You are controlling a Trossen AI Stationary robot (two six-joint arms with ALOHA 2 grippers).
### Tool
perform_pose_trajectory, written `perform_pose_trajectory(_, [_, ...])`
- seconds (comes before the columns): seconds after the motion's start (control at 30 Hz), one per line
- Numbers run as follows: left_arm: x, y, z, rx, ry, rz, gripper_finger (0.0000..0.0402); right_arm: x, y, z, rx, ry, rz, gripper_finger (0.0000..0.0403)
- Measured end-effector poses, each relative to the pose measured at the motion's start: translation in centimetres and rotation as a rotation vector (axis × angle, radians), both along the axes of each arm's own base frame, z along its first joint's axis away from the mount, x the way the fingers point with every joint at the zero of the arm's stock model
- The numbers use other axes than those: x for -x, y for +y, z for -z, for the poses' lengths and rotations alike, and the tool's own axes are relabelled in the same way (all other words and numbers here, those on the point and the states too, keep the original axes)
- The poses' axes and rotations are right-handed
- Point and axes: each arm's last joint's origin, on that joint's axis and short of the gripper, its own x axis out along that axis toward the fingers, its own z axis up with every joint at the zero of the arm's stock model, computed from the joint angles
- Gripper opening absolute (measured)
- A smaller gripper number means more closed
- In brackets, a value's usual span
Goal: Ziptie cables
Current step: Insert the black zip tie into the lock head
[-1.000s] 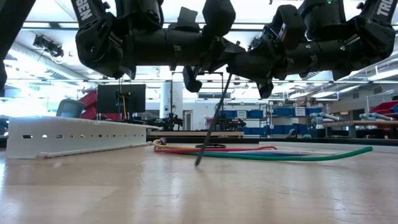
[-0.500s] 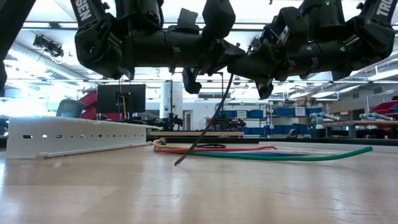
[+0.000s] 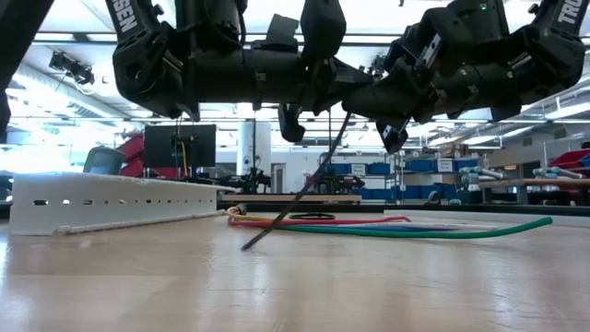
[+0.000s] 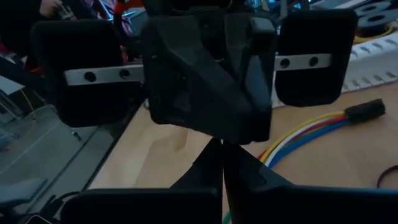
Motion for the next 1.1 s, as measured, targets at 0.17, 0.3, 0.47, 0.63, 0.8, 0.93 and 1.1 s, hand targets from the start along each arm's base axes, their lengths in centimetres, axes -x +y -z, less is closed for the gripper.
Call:
perform_pose_trajectory(0.17, [-0.2, 0.5, 0.2, 0.023, 0.017, 0.063, 0.0021, 0.0, 0.1, 0.2, -0.027, 0.021, -0.034, 0.0000])
perform_pose_trajectory(0.3, [-0.3, 1.0, 0.5, 0.053, 0.048, 0.125, 0.0021, 0.1, 0.2, 0.3, -0.037, 0.035, -0.059, 0.0000])
perform_pose_trajectory(0.47, [-0.4, 1.0, 0.5, 0.043, 0.060, 0.173, 0.0022, 0.1, 0.3, 0.5, -0.061, 0.069, -0.089, 0.0000])
perform_pose_trajectory(0.63, [-0.4, 1.7, 0.7, 0.040, 0.091, 0.182, 0.0022, 0.2, 0.3, 0.9, -0.064, 0.104, -0.092, 0.0000])
perform_pose_trajectory(0.8, [-0.4, 2.0, 0.8, 0.039, 0.099, 0.223, 0.0022, 0.2, 0.3, 0.9, -0.068, 0.113, -0.103, 0.0000])
perform_pose_trajectory(0.93, [-0.5, 2.3, 0.9, 0.036, 0.115, 0.259, 0.0022, 0.3, 0.3, 1.0, -0.076, 0.125, -0.112, 0.0000])
perform_pose_trajectory(1.1, [-0.5, 2.6, 0.9, 0.038, 0.115, 0.270, 0.0022, 0.3, 0.3, 1.1, -0.082, 0.131, -0.110, 0.0000])
